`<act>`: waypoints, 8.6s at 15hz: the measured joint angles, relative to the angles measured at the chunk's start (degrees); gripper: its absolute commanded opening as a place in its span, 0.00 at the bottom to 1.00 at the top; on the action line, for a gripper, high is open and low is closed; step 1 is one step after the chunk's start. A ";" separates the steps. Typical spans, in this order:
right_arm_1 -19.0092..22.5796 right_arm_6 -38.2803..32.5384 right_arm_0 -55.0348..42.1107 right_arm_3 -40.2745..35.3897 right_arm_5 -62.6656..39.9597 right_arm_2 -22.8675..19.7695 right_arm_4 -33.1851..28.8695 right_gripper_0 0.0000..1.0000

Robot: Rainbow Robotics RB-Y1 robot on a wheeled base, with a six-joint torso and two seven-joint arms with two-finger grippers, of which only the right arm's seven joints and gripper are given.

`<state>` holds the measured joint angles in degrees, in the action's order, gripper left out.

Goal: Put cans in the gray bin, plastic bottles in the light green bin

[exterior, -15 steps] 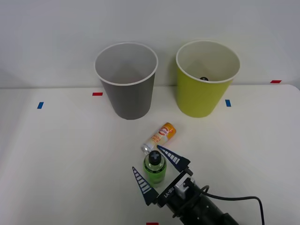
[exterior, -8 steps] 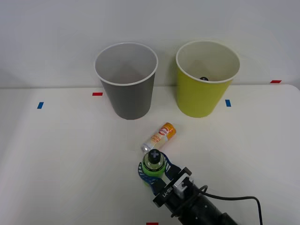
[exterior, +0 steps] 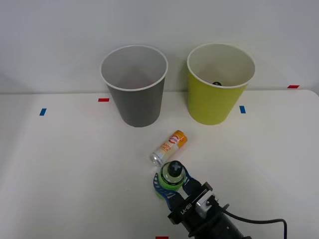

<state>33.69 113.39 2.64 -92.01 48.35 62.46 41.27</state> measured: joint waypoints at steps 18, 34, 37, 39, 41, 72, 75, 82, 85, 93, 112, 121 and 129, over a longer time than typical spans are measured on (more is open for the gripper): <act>0.97 -1.02 -15.65 -31.92 -20.19 -19.34 3.41 0.00; -12.64 -2.05 -0.57 -35.61 -42.36 -46.74 23.05 0.00; -15.93 -2.28 1.91 -34.50 -50.74 -52.73 23.98 0.00; -17.89 -2.02 4.97 -31.00 -51.41 -54.64 24.50 0.00; -19.54 -1.45 7.78 -27.97 -52.68 -56.61 24.12 0.00; -22.96 3.43 23.54 -5.96 -56.21 -64.94 14.05 0.75; -23.87 3.44 23.54 -5.94 -55.85 -64.76 14.24 0.76; -24.14 4.02 22.73 -6.73 -53.95 -62.93 14.26 0.76; -22.52 3.88 18.56 -8.84 -42.01 -57.21 15.23 0.76; -14.81 4.05 -4.65 -25.53 -29.64 -46.11 15.28 0.76; -12.70 3.79 -34.52 -29.56 -21.56 -42.15 -7.99 0.76; -16.15 -18.83 -44.55 -29.55 -24.87 -47.48 -34.65 0.76; -25.25 -45.63 -49.95 -18.85 -14.90 -53.86 -60.06 0.75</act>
<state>8.45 67.76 -47.31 -110.86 33.45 8.60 -18.79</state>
